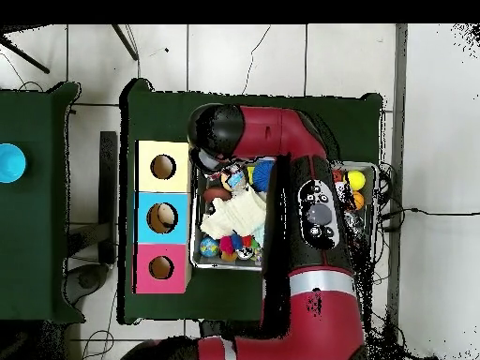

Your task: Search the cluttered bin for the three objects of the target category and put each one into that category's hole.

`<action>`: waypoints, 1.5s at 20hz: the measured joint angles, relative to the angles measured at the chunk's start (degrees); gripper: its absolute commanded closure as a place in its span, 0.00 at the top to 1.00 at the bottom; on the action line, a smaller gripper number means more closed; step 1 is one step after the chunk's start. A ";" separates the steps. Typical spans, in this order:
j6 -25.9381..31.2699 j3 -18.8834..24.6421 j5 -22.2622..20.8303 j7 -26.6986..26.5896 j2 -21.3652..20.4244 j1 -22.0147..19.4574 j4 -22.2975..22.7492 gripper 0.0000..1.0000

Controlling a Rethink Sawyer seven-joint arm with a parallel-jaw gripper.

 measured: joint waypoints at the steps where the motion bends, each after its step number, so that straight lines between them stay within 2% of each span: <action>1: 0.00 0.24 -0.05 0.00 0.19 -0.15 0.00 0.00; 6: 0.00 2.54 -0.35 -1.22 0.28 -1.42 0.01 0.00; 7: 0.01 4.26 -1.01 -3.24 0.08 -2.49 0.00 0.00; 11: 0.01 6.46 -2.00 -7.60 -0.12 -3.89 -0.01 0.00; 12: 0.01 7.77 -2.75 -11.08 -0.12 -4.67 -0.01 0.00; 14: 0.01 8.57 -3.20 -13.49 -0.09 -5.11 -0.01 0.00; 15: 0.02 10.39 -4.06 -19.96 0.05 -6.07 -0.01 1.00; 18: 0.02 10.86 -4.19 -21.58 0.09 -6.29 -0.01 1.00; 19: 0.02 11.56 -4.29 -23.96 0.15 -6.49 -0.03 1.00; 23: 0.02 12.63 -5.22 -27.32 0.28 -6.47 -0.71 1.00; 30: 1.00 15.07 -5.78 -30.60 0.74 -6.47 -3.30 1.00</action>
